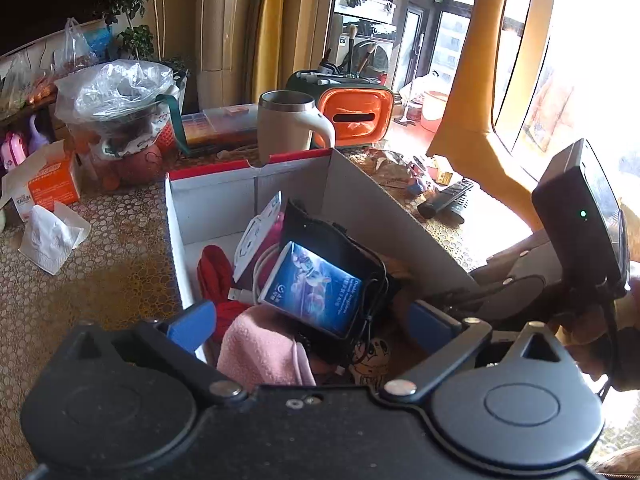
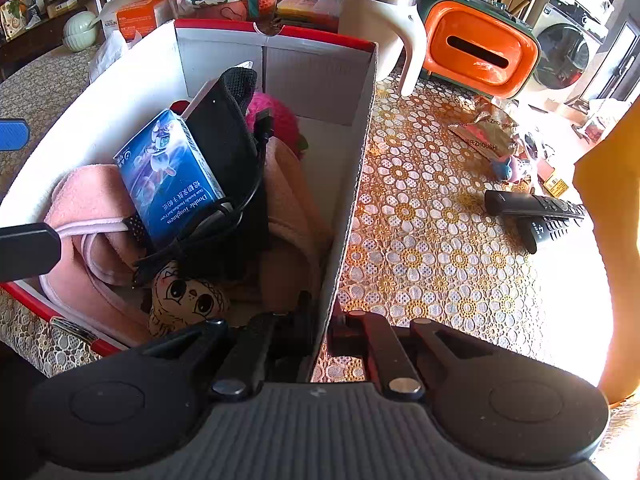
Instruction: Organize objects
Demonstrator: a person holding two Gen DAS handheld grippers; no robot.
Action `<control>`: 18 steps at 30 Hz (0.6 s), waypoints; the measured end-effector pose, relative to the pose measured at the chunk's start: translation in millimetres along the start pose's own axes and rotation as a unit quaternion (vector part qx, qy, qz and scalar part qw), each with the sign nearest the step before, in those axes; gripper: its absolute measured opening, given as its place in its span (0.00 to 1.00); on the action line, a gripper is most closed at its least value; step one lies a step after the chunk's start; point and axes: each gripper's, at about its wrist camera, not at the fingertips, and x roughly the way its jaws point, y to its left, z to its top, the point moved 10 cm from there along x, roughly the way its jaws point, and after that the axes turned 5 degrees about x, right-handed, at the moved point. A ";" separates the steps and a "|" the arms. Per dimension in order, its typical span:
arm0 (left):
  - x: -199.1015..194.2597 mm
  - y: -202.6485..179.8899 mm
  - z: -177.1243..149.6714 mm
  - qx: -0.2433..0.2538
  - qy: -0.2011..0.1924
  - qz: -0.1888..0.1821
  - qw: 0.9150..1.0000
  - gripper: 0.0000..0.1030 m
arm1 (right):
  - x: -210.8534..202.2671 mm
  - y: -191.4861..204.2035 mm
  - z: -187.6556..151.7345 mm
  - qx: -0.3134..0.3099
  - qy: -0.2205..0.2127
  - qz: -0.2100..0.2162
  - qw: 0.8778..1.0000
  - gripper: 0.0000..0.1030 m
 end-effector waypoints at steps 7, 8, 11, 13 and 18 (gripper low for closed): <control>-5.3 9.5 -6.7 -0.032 0.003 0.016 0.999 1.00 | -6.6 3.7 4.7 0.003 -0.009 0.005 1.000 0.06; -5.4 10.1 -7.4 -0.034 0.004 0.018 0.999 1.00 | -9.1 2.9 5.4 0.006 -0.011 0.007 1.000 0.06; -8.1 11.2 -8.4 -0.045 0.000 0.020 0.999 1.00 | -16.5 4.5 7.8 0.009 -0.021 0.011 1.000 0.06; -10.9 10.9 -8.0 -0.046 -0.004 0.024 0.999 1.00 | -21.7 6.5 11.6 0.011 -0.031 0.014 0.999 0.06; -19.4 7.8 -5.9 -0.043 -0.018 0.044 0.998 1.00 | -52.9 -6.7 11.4 0.022 -0.065 0.024 0.997 0.06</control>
